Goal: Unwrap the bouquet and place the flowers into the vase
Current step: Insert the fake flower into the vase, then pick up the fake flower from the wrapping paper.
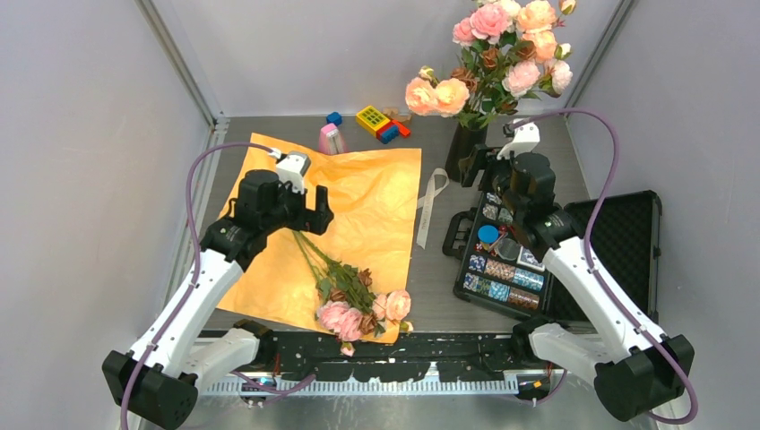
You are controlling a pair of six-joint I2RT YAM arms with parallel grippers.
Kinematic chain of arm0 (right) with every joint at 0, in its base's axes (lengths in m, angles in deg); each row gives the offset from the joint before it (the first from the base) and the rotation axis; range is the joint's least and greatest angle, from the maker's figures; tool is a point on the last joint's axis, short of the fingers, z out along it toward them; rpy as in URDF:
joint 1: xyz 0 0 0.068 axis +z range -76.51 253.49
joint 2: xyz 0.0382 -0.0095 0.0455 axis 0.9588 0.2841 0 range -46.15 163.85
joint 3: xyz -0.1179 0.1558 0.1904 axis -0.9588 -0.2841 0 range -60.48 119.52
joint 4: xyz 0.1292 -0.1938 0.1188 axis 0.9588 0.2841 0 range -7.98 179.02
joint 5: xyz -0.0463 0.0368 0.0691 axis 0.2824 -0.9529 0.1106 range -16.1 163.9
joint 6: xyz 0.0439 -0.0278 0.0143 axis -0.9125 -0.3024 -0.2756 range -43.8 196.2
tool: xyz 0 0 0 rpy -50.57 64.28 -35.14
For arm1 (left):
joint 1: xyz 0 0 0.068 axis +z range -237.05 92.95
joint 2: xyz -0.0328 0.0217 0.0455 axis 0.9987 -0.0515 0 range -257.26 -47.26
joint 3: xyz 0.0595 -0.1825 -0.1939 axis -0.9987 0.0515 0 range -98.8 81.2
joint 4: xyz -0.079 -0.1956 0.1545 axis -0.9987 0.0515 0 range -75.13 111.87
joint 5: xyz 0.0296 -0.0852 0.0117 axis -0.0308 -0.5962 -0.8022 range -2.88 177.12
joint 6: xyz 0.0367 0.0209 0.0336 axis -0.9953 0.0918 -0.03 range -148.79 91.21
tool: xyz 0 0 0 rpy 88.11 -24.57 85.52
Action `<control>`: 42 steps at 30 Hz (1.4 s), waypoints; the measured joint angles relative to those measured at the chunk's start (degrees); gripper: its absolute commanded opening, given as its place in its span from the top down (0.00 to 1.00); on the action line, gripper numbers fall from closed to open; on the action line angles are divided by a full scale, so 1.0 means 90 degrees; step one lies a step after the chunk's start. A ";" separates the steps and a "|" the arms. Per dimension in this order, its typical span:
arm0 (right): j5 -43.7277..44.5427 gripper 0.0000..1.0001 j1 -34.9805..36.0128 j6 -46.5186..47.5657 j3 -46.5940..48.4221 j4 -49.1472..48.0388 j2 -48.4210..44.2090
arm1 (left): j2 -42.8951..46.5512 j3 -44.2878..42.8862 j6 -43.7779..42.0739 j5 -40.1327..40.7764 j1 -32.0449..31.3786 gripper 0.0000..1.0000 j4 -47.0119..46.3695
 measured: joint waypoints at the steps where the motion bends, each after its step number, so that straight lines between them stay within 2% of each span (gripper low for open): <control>1: -0.0197 0.22 0.0000 -0.0049 0.0044 0.0243 0.0000 | -0.0002 0.0000 -0.0002 0.0034 0.0000 0.01 0.0000; 8: -0.1110 0.24 0.0007 -0.0250 0.0117 0.1263 -0.0039 | -0.0143 0.0000 -0.0019 0.0138 0.0000 0.00 0.0005; 15: -0.1744 0.30 0.0165 -0.0573 0.0117 0.1413 -0.0121 | -0.0206 0.0000 -0.0024 0.0243 0.0024 0.00 0.0010; 18: -0.1780 0.31 0.0726 -0.0661 0.0121 0.1406 0.0083 | -0.0206 0.0000 -0.0024 0.0279 0.0112 0.00 0.0012; 20: -0.1700 0.33 0.1379 -0.0658 0.0165 0.1406 0.0398 | -0.0206 0.0000 -0.0024 0.0308 0.0185 0.00 0.0017; 23: -0.1712 0.35 0.2368 -0.0702 0.0330 0.1399 0.1124 | -0.0206 0.0000 -0.0024 0.0335 0.0267 0.00 0.0022; 29: -0.2135 0.38 0.3653 -0.1115 0.0563 0.1083 0.2497 | -0.0206 0.0000 -0.0058 0.0430 0.0304 0.00 0.0046; 35: -0.2737 0.38 0.4413 -0.1651 0.0631 0.0753 0.3276 | -0.0206 0.0000 -0.0126 0.0447 0.0304 0.00 0.0051; 42: -0.2805 0.42 0.4702 -0.1807 0.0631 0.0780 0.3529 | -0.0206 0.0000 -0.0136 0.0444 0.0304 0.00 0.0051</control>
